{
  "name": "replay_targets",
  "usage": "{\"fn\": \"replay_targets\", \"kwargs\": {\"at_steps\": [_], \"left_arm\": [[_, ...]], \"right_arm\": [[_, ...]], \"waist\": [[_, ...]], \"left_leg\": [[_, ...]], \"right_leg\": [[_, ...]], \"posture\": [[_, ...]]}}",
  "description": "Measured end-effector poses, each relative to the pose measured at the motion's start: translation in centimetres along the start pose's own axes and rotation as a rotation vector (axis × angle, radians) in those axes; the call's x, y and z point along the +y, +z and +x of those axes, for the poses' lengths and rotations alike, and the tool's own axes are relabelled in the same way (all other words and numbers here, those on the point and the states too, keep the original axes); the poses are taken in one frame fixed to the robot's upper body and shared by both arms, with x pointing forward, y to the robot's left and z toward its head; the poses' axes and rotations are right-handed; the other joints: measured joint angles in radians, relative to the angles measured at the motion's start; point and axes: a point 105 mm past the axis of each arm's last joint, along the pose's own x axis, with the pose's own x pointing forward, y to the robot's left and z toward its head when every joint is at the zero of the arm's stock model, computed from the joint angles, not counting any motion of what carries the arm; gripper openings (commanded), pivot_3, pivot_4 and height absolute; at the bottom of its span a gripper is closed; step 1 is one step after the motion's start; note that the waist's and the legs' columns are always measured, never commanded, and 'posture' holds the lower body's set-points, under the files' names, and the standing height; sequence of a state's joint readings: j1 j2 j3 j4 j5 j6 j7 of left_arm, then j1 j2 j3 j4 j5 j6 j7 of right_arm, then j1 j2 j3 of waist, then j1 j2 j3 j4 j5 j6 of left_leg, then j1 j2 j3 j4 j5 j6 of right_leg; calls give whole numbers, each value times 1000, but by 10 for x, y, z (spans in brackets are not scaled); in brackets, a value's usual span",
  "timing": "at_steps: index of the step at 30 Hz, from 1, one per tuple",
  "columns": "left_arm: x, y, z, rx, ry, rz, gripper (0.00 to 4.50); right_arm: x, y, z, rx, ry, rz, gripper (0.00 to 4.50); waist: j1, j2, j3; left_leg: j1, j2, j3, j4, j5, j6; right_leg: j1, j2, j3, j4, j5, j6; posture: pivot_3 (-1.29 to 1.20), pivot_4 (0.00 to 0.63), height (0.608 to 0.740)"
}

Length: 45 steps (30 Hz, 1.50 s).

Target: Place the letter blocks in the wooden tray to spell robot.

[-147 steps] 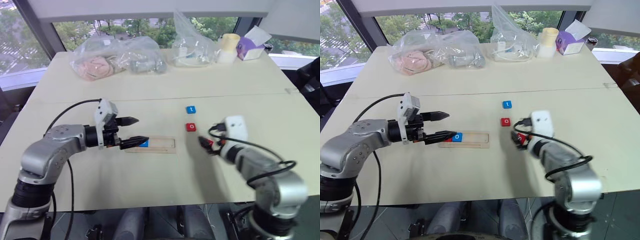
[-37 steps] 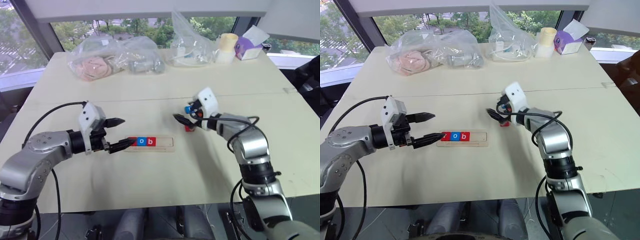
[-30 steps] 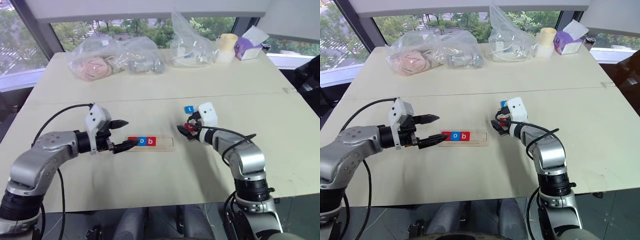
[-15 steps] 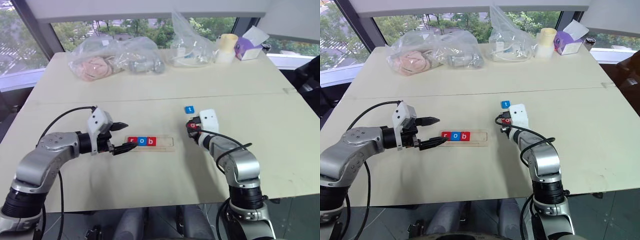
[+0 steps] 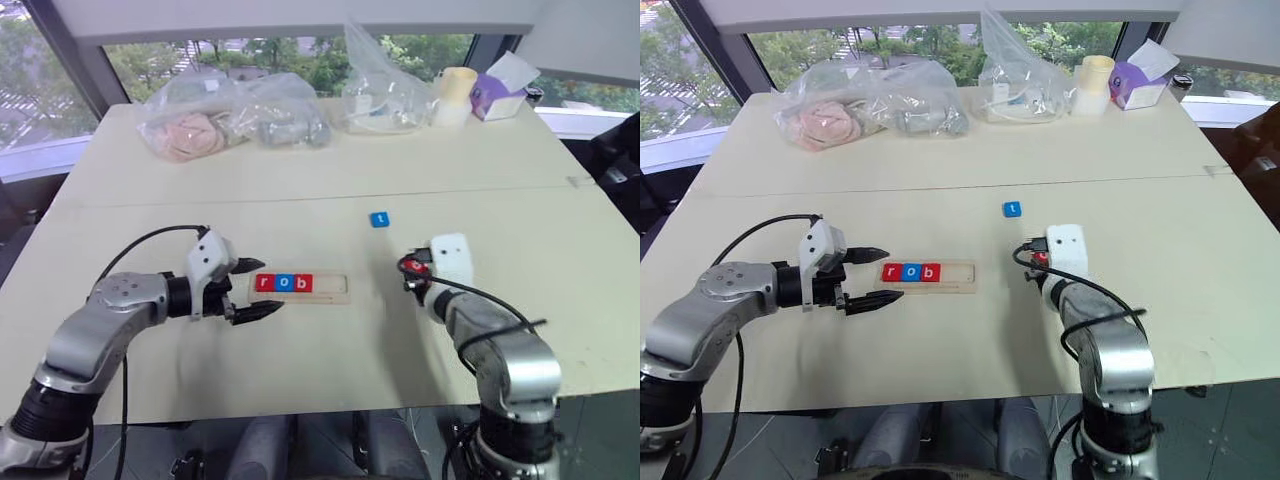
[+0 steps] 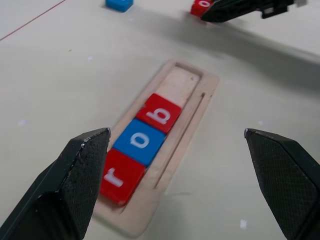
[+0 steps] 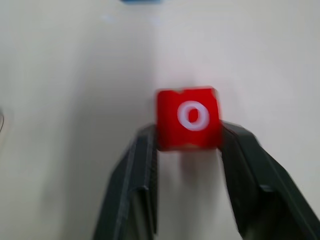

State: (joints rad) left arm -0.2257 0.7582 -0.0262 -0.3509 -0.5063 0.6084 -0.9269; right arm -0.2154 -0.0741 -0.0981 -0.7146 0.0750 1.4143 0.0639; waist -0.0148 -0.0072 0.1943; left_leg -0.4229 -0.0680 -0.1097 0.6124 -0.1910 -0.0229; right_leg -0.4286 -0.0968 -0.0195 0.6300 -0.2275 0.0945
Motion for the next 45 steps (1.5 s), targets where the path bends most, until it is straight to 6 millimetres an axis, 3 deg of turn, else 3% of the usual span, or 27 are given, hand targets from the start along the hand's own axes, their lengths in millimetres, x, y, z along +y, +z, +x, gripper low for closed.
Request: {"fn": "replay_targets", "kwargs": {"at_steps": [7,14,18,21,24,26,28,31,34,45], "left_arm": [[0,4,4,-11,-17,12,4500],[3,2,5,4,-24,14,4500],[8,-4,-2,62,-18,40,4500],[13,-10,-9,110,-10,52,4500],[10,-9,-11,111,-47,52,4500],[6,-6,-11,100,-85,43,4500],[3,0,-13,86,-116,34,4500],[0,7,-17,93,-150,39,4500],[-2,13,-20,108,-176,51,4500],[-16,18,-17,100,-203,42,4500]], "right_arm": [[15,-11,-7,97,49,66,1135],[22,-10,-9,96,93,82,4430],[7,-7,-10,90,60,8,4430],[-13,13,-16,12,86,-171,4430],[-3,34,-26,-105,311,-274,4430],[-1,36,-33,-128,491,-346,4430],[-13,31,-34,-116,627,-427,4430],[-38,29,-25,-99,712,-569,4430],[-51,27,-3,-86,747,-670,4430],[-39,9,30,-20,1002,-884,4430]], "waist": [[2,0,0],[2,0,0],[3,1,0],[1,1,1],[-1,1,1],[1,1,1],[4,0,1],[2,0,1],[-5,-1,2],[3,0,2]], "left_leg": [[0,-1,0,0,0,0],[0,0,0,0,0,0],[-1,-1,0,0,0,0],[-2,-2,1,-1,0,0],[-2,0,1,-1,0,0],[-3,0,0,-1,-1,1],[-3,0,0,0,-1,1],[-2,0,1,1,-1,1],[-2,2,3,1,-1,1],[-2,4,3,1,-1,1]], "right_leg": [[0,-1,0,-1,0,0],[0,-1,0,-1,0,0],[0,-1,0,-2,0,0],[-1,-2,-1,-3,-1,2],[0,-1,-2,-4,-2,4],[1,-1,-4,-6,-2,4],[4,-1,-6,-9,-2,4],[6,-2,-6,-12,-1,5],[5,-2,-6,-13,1,3],[4,0,-6,-12,3,0]], "posture": [[0,150,740],[0,150,740],[0,150,740],[0,150,740],[0,150,740],[0,150,740],[0,150,740],[0,150,740],[0,150,740],[0,150,740]]}}
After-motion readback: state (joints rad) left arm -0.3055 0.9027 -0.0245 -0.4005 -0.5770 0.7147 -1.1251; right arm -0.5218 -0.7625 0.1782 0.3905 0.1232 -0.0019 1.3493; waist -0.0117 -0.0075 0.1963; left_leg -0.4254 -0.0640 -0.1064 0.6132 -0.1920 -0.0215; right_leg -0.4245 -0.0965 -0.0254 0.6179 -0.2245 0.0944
